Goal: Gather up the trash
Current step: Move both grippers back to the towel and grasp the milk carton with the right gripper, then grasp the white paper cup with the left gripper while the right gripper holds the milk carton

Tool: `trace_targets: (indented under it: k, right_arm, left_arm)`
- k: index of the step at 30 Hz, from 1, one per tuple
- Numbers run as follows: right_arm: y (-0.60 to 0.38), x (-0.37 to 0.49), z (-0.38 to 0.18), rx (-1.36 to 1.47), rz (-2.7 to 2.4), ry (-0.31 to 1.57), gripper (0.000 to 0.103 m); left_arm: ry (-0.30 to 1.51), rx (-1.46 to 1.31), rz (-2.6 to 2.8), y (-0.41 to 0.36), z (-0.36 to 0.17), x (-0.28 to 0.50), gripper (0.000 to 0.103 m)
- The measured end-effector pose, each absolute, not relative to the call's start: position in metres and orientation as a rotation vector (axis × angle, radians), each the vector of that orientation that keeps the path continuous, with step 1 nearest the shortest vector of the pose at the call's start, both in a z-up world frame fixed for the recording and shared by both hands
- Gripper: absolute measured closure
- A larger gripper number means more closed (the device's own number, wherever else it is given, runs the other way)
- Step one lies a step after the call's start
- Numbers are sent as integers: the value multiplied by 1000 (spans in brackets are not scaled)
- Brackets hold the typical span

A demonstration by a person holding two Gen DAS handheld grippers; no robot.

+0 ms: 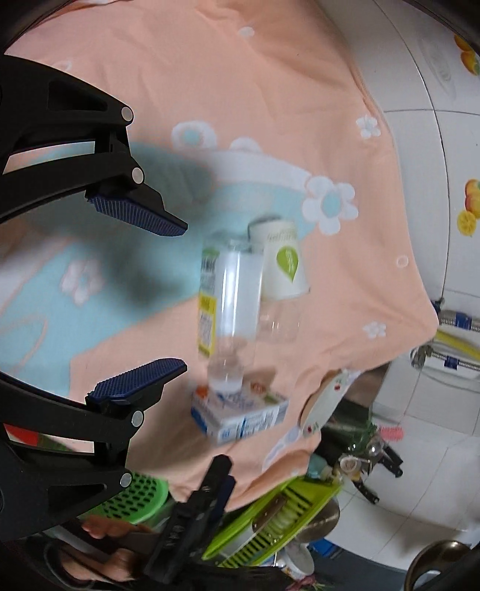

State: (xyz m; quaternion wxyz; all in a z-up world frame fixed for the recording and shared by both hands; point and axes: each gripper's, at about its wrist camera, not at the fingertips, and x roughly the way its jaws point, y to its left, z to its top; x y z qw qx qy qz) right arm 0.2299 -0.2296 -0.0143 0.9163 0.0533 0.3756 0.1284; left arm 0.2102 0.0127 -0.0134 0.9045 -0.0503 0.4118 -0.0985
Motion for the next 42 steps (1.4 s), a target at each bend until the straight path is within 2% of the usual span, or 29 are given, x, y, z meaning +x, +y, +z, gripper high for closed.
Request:
trace_targets:
  k: [7,13,21,22,31,33,39,42]
  right_arm:
    - [-215,281,-27,96,202,828,34]
    - [-207,307,-43,89,161,882,34]
    - [-209,315,-56,94,197,929,56]
    - [-208,314,-56,92,200,931,61]
    - [-217,298,-50,69,241,931,65]
    - [-219,296,-49,70,247,927,65]
    - [-218,295,-53,66,261,933,65]
    - [-217,296,-55,67,266,931,65]
  left_arm:
    - [869,-72,-207,26,-23,233,35]
    - [854,37,-267,13,-31,247,29]
    - [838,175,-397,-5,-36,272,22]
    - [840,178,-415,-6,-37,275,22]
    - [830,236,-489,-13,-42,303,20]
    - [791,181,-477,-3,-33,309,20]
    - [854,-42,-393,25,-36,339,19]
    - [858,-136,-351,33,-39,347,13]
